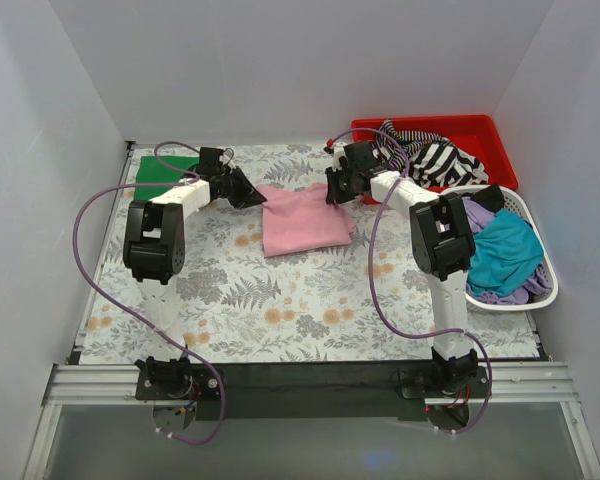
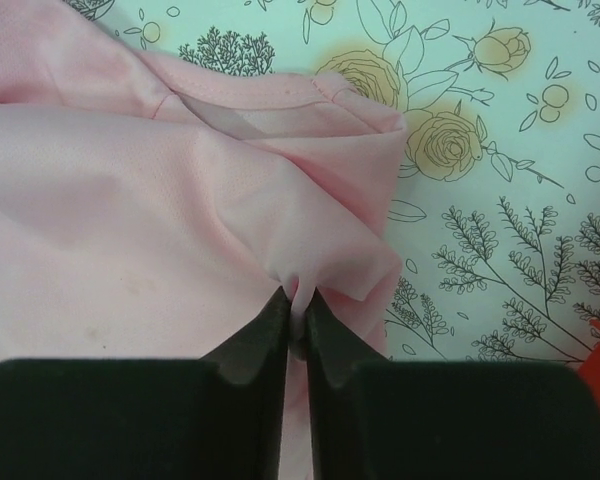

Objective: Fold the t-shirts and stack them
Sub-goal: Fold the tshirt

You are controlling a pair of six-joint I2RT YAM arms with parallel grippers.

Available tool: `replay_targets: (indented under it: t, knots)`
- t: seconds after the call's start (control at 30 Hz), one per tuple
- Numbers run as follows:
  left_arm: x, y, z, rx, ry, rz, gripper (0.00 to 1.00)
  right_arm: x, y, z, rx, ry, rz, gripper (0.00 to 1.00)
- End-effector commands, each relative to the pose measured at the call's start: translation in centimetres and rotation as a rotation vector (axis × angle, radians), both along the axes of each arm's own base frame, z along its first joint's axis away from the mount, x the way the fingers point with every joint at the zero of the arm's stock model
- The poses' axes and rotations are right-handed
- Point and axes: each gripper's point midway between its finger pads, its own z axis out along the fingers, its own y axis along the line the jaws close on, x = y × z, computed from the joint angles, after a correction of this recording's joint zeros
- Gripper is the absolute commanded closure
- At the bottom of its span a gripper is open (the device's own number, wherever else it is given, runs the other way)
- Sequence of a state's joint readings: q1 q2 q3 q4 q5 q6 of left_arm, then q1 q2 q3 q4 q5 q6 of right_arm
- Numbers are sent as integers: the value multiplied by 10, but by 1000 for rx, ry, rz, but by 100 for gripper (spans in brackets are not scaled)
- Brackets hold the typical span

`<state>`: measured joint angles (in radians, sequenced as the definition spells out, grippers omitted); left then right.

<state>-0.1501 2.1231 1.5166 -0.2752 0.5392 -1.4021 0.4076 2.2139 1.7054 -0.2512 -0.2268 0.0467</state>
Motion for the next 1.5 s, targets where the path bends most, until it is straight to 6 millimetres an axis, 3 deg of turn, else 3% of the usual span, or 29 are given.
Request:
replay_targets:
  t: [0.0,0.03,0.17,0.47,0.67,0.77,0.9,0.97,1.07,1.1,1.2,1.47]
  knots:
    - [2,-6,20,-21,-33,-30,100,12,4,48,34,-113,9,74]
    - [1,-6,20,-18,-31,-30,87,12,3,47,33,-110,8,70]
    - [2,-5,19,-8,-28,-31,74,12,4,43,32,-104,9,61]
    - [-3,-6,34,-11,-31,-51,72,22,-7,50,-17,-145,-35,58]
    - [-12,0,22,27,17,-39,72,27,-8,54,-26,-154,-45,56]
    - [-13,1,27,59,-4,-24,72,26,-9,51,-27,-147,-46,55]
    - [-10,-3,18,48,11,-49,85,28,-4,48,-13,-140,-33,56]
    - [-6,-5,10,41,23,-52,98,29,-3,46,-7,-134,-25,60]
    - [0,-6,6,41,15,-47,100,31,-1,45,6,-127,-14,76]
    - [2,-6,5,44,13,-45,100,31,0,45,7,-125,-13,87]
    - [11,-7,7,45,-6,-39,100,32,0,45,12,-123,-8,98]
    - [31,4,44,52,-97,8,100,33,2,63,28,-160,9,99]
